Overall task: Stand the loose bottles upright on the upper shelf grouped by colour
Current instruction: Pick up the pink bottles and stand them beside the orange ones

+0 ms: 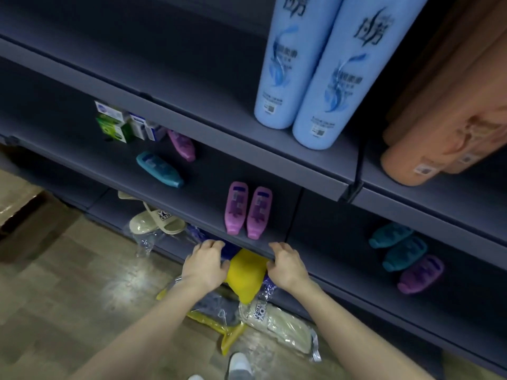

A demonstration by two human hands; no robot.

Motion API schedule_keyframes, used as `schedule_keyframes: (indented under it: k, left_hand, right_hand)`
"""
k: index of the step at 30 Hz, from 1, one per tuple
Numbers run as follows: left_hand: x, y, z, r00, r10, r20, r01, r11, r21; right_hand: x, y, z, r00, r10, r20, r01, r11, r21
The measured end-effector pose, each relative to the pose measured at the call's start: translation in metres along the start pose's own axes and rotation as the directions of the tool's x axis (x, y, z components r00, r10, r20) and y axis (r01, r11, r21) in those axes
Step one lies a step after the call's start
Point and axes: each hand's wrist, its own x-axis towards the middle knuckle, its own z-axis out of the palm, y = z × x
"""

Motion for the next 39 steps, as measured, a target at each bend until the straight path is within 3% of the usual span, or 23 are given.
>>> schedule_keyframes:
  k: [13,20,29,39]
  left_hand:
    - [0.06,0.025,0.059,0.999,0.039,0.001,-0.039,0.999,-0.017]
    - [0.09,0.034,0.078,0.994,0.047,-0.098,-0.062,0.985,-0.158]
    - [0.114,0.036,0.094,0.964,0.024,-0.266,-0.109,0.944,-0.313]
    - [0.112,0.051,0.098,0.968,0.016,-0.251,-0.124,0.898,-0.423]
  right_hand:
    - [0.061,0.02,0.044,1.0,0.004,-0.019,-0.003,0.998,0.06]
    - [0.094,0.031,0.052,0.987,0.037,-0.157,-0.011,0.986,0.165]
    - [0.118,0.024,0.054,0.962,0.17,-0.212,-0.054,0.884,0.464]
    - [0.136,0.019,0.054,0.934,0.338,-0.119,-0.193,0.754,0.628]
